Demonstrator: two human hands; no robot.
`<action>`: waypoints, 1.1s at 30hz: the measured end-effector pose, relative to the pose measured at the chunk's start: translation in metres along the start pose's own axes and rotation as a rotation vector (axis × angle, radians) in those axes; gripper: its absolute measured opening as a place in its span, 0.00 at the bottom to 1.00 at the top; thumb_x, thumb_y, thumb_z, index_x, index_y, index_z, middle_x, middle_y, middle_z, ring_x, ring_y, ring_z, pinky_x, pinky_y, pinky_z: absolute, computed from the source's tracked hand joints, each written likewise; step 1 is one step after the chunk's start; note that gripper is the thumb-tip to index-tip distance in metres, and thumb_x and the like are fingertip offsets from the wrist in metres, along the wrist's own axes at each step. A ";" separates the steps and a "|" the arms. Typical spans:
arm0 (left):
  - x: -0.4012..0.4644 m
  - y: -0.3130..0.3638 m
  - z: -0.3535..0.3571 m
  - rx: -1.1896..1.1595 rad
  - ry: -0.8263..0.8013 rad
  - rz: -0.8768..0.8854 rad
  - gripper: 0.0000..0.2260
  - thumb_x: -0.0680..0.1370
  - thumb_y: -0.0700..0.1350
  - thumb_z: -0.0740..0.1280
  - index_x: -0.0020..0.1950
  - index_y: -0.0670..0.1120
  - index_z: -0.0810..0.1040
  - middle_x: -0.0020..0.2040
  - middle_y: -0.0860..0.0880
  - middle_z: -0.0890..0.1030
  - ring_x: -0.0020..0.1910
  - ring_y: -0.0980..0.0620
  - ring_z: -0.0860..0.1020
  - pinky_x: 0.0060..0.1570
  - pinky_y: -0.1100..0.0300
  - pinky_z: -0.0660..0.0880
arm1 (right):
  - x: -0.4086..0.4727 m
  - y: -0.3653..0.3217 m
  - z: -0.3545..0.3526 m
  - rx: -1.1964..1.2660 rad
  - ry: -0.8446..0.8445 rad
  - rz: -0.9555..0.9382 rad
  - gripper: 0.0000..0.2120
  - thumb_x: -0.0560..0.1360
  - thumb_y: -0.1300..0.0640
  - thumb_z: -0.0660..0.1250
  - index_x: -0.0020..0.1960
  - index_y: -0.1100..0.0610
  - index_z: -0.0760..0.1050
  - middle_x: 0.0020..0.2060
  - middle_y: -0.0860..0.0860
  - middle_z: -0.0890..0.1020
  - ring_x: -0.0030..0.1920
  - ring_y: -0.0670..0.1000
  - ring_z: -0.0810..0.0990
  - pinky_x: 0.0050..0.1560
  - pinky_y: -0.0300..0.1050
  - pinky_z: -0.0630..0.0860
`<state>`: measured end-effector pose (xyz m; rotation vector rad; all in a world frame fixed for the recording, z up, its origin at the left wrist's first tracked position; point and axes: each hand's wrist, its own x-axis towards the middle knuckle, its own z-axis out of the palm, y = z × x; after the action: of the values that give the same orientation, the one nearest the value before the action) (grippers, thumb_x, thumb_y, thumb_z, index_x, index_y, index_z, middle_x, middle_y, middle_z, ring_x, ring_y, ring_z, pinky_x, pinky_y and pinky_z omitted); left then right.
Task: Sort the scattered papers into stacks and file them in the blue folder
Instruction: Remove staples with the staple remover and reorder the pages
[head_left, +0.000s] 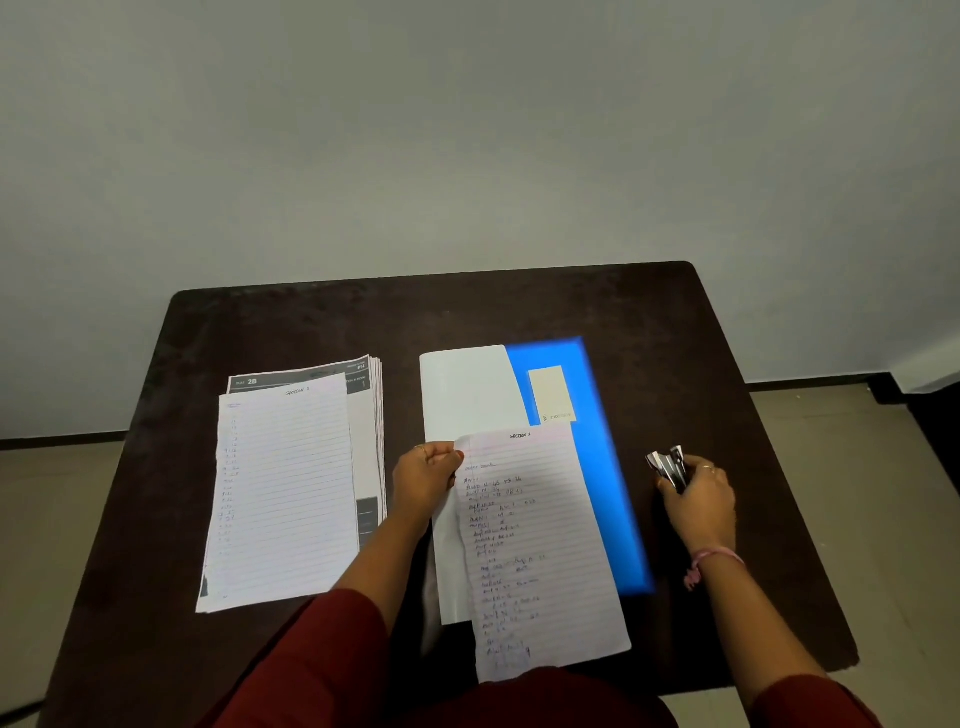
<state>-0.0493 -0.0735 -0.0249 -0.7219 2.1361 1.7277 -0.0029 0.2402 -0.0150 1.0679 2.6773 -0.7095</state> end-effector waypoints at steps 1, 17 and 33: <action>0.000 0.000 0.000 0.002 -0.002 -0.003 0.03 0.75 0.40 0.70 0.42 0.45 0.82 0.34 0.47 0.82 0.31 0.53 0.76 0.40 0.58 0.77 | 0.001 -0.002 0.000 0.011 -0.001 0.003 0.23 0.74 0.58 0.70 0.67 0.60 0.70 0.62 0.61 0.72 0.63 0.62 0.72 0.63 0.57 0.71; 0.001 -0.007 -0.005 -0.072 -0.072 0.035 0.02 0.76 0.41 0.70 0.46 0.44 0.81 0.37 0.44 0.81 0.35 0.52 0.77 0.41 0.58 0.77 | -0.017 -0.126 0.001 0.245 -0.533 -0.657 0.19 0.76 0.60 0.69 0.66 0.55 0.72 0.57 0.48 0.77 0.54 0.44 0.76 0.54 0.29 0.69; -0.001 -0.009 -0.009 -0.077 -0.158 0.124 0.06 0.78 0.42 0.68 0.45 0.52 0.81 0.44 0.51 0.84 0.45 0.50 0.83 0.48 0.55 0.81 | -0.022 -0.220 0.028 -0.760 -0.577 -1.204 0.15 0.76 0.51 0.67 0.62 0.52 0.75 0.58 0.49 0.80 0.59 0.52 0.75 0.53 0.44 0.62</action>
<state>-0.0425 -0.0839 -0.0299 -0.4630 2.0558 1.8717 -0.1382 0.0746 0.0480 -0.8620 2.4030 -0.0082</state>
